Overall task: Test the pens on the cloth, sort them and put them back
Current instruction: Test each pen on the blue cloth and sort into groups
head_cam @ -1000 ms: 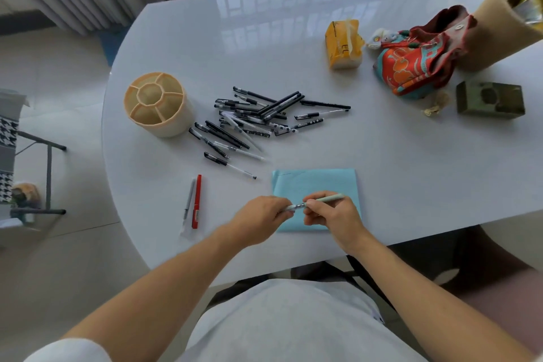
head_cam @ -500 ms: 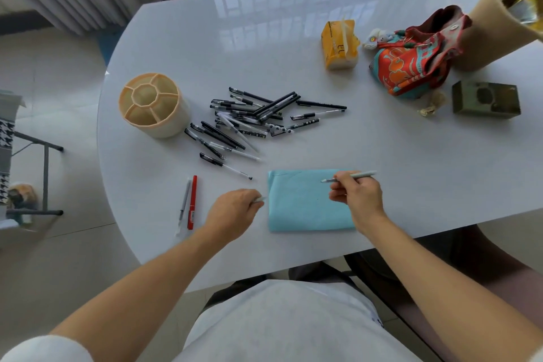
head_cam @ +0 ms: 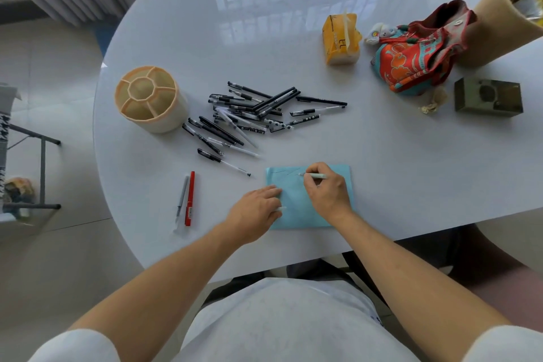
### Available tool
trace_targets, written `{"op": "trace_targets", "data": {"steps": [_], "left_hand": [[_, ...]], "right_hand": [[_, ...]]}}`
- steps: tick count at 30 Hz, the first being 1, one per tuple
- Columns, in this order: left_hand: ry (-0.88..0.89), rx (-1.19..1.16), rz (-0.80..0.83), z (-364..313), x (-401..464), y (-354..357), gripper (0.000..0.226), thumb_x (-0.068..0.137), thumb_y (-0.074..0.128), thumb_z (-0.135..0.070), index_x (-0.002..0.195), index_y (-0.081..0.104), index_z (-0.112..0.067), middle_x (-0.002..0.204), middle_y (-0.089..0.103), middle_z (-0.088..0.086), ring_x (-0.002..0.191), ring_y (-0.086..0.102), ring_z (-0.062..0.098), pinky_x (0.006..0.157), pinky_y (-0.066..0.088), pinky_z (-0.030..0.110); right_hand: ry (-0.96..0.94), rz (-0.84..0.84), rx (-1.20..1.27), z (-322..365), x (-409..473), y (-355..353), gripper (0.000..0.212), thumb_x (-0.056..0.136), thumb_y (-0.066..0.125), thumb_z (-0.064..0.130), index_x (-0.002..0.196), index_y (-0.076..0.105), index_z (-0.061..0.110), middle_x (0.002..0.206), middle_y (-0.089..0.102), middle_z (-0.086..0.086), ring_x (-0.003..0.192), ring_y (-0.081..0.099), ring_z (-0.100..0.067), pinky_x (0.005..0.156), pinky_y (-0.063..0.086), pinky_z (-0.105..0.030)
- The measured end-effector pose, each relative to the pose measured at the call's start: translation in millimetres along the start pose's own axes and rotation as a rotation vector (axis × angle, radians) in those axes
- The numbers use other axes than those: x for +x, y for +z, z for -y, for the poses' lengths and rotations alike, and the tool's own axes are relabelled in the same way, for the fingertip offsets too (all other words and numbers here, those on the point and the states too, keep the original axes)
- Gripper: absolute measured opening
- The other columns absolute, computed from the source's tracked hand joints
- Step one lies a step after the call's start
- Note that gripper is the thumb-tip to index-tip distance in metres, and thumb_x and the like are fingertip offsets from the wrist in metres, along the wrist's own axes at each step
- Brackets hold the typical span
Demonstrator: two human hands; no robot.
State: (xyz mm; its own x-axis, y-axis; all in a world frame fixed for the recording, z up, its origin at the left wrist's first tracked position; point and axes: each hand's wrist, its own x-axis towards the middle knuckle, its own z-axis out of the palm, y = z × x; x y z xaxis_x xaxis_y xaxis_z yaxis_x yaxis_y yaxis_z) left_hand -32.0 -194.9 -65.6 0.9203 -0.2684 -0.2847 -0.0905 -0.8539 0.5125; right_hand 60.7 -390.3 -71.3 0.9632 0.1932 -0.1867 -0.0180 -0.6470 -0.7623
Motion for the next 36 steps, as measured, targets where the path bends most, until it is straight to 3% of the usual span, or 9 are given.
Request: {"op": "trace_targets", "data": {"steps": [4,9,12,16,23,26,31,34,36], "left_hand": [[-0.002,-0.024,-0.016,-2,1,-3,0.025,0.101,0.054,-0.031,0.105,0.069,-0.012,0.148,0.052,0.002,0.144,0.04,0.018,0.112,0.037,0.035],[-0.033,-0.126,-0.052,-4,2,-9,0.026,0.103,0.052,-0.031,0.099,0.066,-0.01,0.134,0.062,0.002,0.136,0.048,0.015,0.106,0.043,0.032],[-0.114,-0.167,-0.133,-6,1,-14,0.024,0.102,0.052,-0.035,0.104,0.067,-0.016,0.129,0.065,-0.003,0.119,0.057,0.016,0.096,0.047,0.032],[-0.131,-0.219,-0.165,-8,0,-21,0.021,0.101,0.052,-0.035,0.097,0.065,-0.019,0.097,0.066,-0.006,0.09,0.057,0.014,0.08,0.049,0.038],[-0.123,-0.19,-0.136,-17,-1,-26,0.023,0.1,0.052,-0.035,0.088,0.062,-0.019,0.076,0.06,-0.005,0.072,0.052,0.015,0.064,0.044,0.034],[-0.161,-0.194,-0.094,-15,-5,-28,0.021,0.1,0.051,-0.029,0.091,0.065,-0.017,0.081,0.069,-0.005,0.073,0.061,0.017,0.067,0.05,0.038],[-0.249,-0.174,-0.036,-5,-23,-26,0.026,0.1,0.05,-0.033,0.086,0.063,-0.016,0.079,0.071,0.0,0.071,0.063,0.022,0.067,0.051,0.043],[-0.376,-0.103,0.012,5,-37,-24,0.037,0.098,0.05,-0.045,0.069,0.053,-0.022,0.064,0.06,-0.003,0.06,0.054,0.018,0.052,0.039,0.035],[-0.51,-0.056,0.017,16,-46,-25,0.044,0.097,0.05,-0.049,0.062,0.048,-0.022,0.058,0.053,-0.004,0.056,0.05,0.016,0.049,0.031,0.03]], "right_hand": [[0.081,-0.112,0.041,-4,9,-11,0.003,0.09,0.066,0.014,0.088,0.066,0.016,0.064,0.064,0.006,0.057,0.061,-0.003,0.058,0.046,-0.025],[0.211,-0.09,0.316,5,6,-21,0.01,0.089,0.065,0.011,0.082,0.066,0.016,0.07,0.073,0.001,0.061,0.071,-0.018,0.058,0.055,-0.029],[0.252,0.03,0.549,16,-5,-26,0.011,0.088,0.064,0.004,0.078,0.066,0.008,0.068,0.072,-0.011,0.061,0.068,-0.025,0.061,0.057,-0.04],[0.258,0.176,0.705,30,-22,-29,0.006,0.084,0.065,0.006,0.079,0.067,0.004,0.07,0.069,-0.022,0.059,0.066,-0.029,0.055,0.057,-0.032],[0.27,0.282,0.696,37,-26,-19,0.009,0.091,0.066,0.007,0.083,0.07,0.005,0.076,0.071,-0.025,0.061,0.068,-0.029,0.066,0.063,-0.04],[0.291,0.327,0.67,36,-26,-13,0.012,0.096,0.067,0.01,0.087,0.069,0.003,0.078,0.073,-0.022,0.062,0.069,-0.03,0.072,0.064,-0.044],[0.316,0.408,0.568,43,-28,9,0.014,0.098,0.066,0.014,0.092,0.069,0.002,0.078,0.075,-0.017,0.064,0.071,-0.027,0.069,0.062,-0.036],[0.288,0.522,0.433,54,-21,26,0.017,0.096,0.07,0.022,0.09,0.072,0.006,0.078,0.076,-0.009,0.066,0.07,-0.019,0.07,0.062,-0.033],[0.259,0.449,0.344,62,-10,38,0.021,0.095,0.071,0.031,0.085,0.072,0.012,0.079,0.076,-0.005,0.062,0.067,-0.012,0.069,0.061,-0.033]]}}
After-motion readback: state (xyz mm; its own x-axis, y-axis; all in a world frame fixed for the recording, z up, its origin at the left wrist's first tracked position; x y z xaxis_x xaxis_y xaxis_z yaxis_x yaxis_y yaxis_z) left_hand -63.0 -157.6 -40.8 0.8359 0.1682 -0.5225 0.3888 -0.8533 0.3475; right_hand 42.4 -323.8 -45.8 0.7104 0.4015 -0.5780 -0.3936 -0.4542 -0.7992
